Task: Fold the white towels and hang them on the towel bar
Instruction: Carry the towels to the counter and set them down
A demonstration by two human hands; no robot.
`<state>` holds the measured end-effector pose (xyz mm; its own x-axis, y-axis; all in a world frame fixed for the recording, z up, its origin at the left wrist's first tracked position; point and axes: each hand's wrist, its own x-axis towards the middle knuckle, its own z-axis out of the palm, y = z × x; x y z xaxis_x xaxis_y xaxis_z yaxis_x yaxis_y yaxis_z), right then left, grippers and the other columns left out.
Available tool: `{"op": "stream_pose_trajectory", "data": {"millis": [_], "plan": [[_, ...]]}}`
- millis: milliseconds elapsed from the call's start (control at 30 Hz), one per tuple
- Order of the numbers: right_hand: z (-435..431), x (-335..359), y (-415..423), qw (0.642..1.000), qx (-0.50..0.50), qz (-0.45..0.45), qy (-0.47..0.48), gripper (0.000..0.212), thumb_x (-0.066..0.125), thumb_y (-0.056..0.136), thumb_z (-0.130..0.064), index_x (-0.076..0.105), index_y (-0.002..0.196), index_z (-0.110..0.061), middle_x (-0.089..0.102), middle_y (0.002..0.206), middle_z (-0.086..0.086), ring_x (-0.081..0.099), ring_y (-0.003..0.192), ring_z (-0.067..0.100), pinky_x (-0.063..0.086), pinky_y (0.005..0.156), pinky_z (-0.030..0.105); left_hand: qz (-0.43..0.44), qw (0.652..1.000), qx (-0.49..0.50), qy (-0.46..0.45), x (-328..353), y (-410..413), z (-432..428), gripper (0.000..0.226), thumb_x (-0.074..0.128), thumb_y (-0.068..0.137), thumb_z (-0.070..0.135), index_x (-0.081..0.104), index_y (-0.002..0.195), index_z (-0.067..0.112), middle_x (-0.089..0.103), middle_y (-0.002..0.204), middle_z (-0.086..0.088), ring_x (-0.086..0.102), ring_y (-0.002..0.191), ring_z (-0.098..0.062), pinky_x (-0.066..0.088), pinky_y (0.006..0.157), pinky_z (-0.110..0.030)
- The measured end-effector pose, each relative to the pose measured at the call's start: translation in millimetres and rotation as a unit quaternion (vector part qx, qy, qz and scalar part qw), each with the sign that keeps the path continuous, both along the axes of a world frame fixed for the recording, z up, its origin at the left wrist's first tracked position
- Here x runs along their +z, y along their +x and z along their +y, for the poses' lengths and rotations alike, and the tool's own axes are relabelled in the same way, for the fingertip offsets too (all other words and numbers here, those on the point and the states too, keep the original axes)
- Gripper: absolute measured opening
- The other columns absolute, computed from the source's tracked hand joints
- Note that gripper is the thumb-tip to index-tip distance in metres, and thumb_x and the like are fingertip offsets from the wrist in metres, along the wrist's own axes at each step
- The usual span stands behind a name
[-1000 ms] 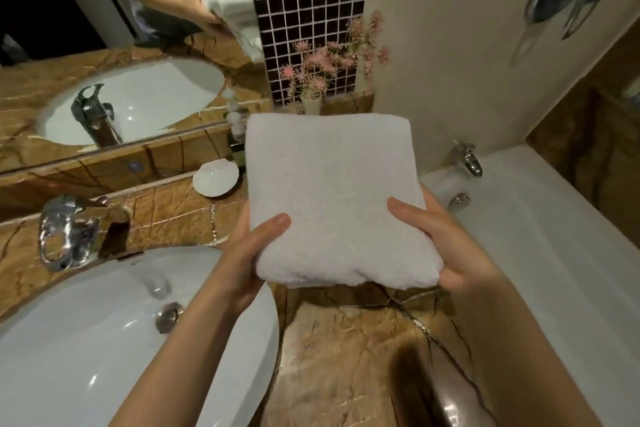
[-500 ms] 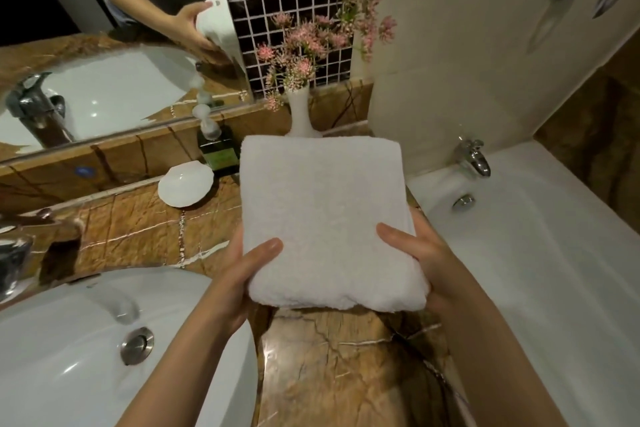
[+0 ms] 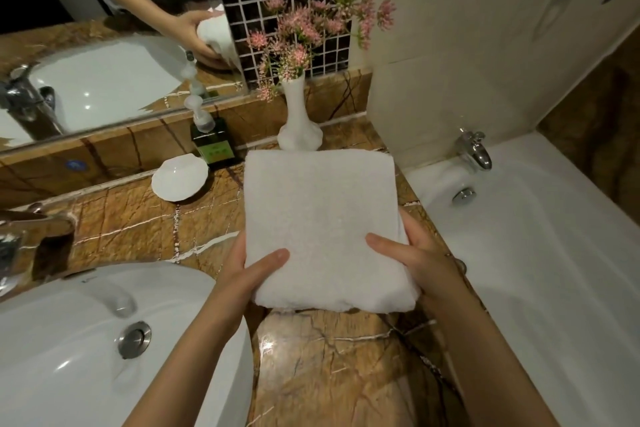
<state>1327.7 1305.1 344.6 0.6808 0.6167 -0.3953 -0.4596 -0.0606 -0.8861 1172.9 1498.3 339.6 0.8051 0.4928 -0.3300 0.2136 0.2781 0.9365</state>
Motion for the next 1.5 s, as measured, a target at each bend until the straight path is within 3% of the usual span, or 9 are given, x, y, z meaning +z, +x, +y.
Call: {"op": "stream_pose_trajectory", "data": {"millis": [300, 400, 500, 633, 800, 1067, 1233, 1367, 1500], "plan": [[-2, 12, -7, 0.998, -0.028, -0.039, -0.044, 0.058, 0.081, 0.068, -0.023, 0.061, 0.123, -0.027, 0.069, 0.115, -0.007, 0.066, 0.102, 0.011, 0.056, 0.077, 0.027, 0.125, 0.982, -0.02, 0.14, 26, 1, 11, 0.105, 0.086, 0.056, 0.043, 0.027, 0.143, 0.037, 0.043, 0.139, 0.011, 0.049, 0.117, -0.011, 0.047, 0.084, -0.026], [-1, 19, -11, 0.996, -0.043, -0.05, -0.06, 0.048, 0.08, 0.074, -0.017, 0.063, 0.117, -0.029, 0.069, 0.112, -0.008, 0.067, 0.094, 0.003, 0.054, 0.067, 0.016, 0.103, 0.908, -0.031, 0.404, 49, 17, 19, 0.108, 0.083, 0.066, 0.028, 0.014, 0.15, 0.027, 0.027, 0.152, 0.001, 0.031, 0.135, -0.019, 0.031, 0.108, -0.038], [0, 23, -15, 0.992, -0.06, -0.06, -0.092, 0.052, 0.081, 0.073, -0.021, 0.06, 0.12, -0.029, 0.066, 0.114, -0.01, 0.065, 0.097, 0.005, 0.053, 0.068, 0.017, 0.039, 0.811, -0.09, 0.577, 79, 50, 21, 0.087, 0.066, 0.07, 0.049, 0.03, 0.145, 0.025, 0.035, 0.148, -0.001, 0.029, 0.136, -0.02, 0.025, 0.108, -0.037], [-2, 26, -17, 0.977, -0.066, -0.113, -0.166, 0.065, 0.082, 0.072, -0.031, 0.054, 0.13, -0.024, 0.06, 0.123, -0.006, 0.058, 0.11, 0.014, 0.053, 0.09, 0.038, 0.135, 0.734, -0.248, 0.617, 94, 102, 22, 0.082, 0.068, 0.073, 0.056, 0.037, 0.142, 0.025, 0.049, 0.14, -0.001, 0.046, 0.125, -0.023, 0.04, 0.102, -0.039], [-3, 27, -20, 0.95, -0.058, -0.2, -0.231, 0.071, 0.08, 0.069, -0.041, 0.05, 0.132, -0.029, 0.052, 0.129, -0.007, 0.051, 0.114, 0.012, 0.046, 0.089, 0.032, 0.179, 0.697, -0.293, 0.629, 96, 121, 27, 0.063, 0.076, 0.067, 0.052, 0.059, 0.12, 0.023, 0.057, 0.109, -0.002, 0.05, 0.099, -0.022, 0.047, 0.083, -0.036], [-1, 47, -16, 0.947, -0.056, -0.235, -0.209, 0.084, 0.085, 0.059, -0.044, 0.047, 0.133, -0.031, 0.046, 0.126, -0.017, 0.047, 0.112, 0.004, 0.044, 0.089, 0.029, 0.06, 0.74, -0.293, 0.603, 110, 97, 21, 0.02, 0.065, 0.082, 0.032, 0.047, 0.09, 0.029, 0.052, 0.088, 0.013, 0.054, 0.087, -0.022, 0.038, 0.065, -0.034], [0, 75, -14, 0.974, 0.01, -0.211, -0.075, 0.084, 0.089, 0.041, -0.048, 0.057, 0.118, -0.038, 0.065, 0.117, -0.014, 0.061, 0.109, 0.005, 0.053, 0.088, 0.031, -0.105, 0.831, -0.236, 0.492, 153, 64, 10, 0.014, 0.061, 0.081, 0.027, 0.049, 0.088, 0.022, 0.052, 0.083, 0.015, 0.053, 0.078, -0.012, 0.046, 0.066, -0.037], [1, 89, -11, 0.962, 0.129, -0.224, -0.085, 0.064, 0.092, 0.041, -0.037, 0.063, 0.095, -0.053, 0.069, 0.1, -0.025, 0.063, 0.095, -0.007, 0.052, 0.076, 0.013, -0.173, 0.877, -0.142, 0.425, 189, 51, 8, 0.023, 0.058, 0.083, 0.025, 0.052, 0.093, 0.005, 0.055, 0.088, -0.004, 0.053, 0.078, -0.018, 0.045, 0.066, -0.028], [1, 86, -4, 0.947, 0.167, -0.235, -0.144, 0.054, 0.092, 0.056, -0.02, 0.068, 0.104, -0.023, 0.07, 0.107, -0.006, 0.065, 0.102, 0.012, 0.053, 0.091, 0.039, -0.128, 0.918, -0.052, 0.373, 194, 37, 12, 0.012, 0.058, 0.087, 0.02, 0.05, 0.092, 0.012, 0.055, 0.094, -0.007, 0.054, 0.083, -0.024, 0.047, 0.071, -0.038]]}}
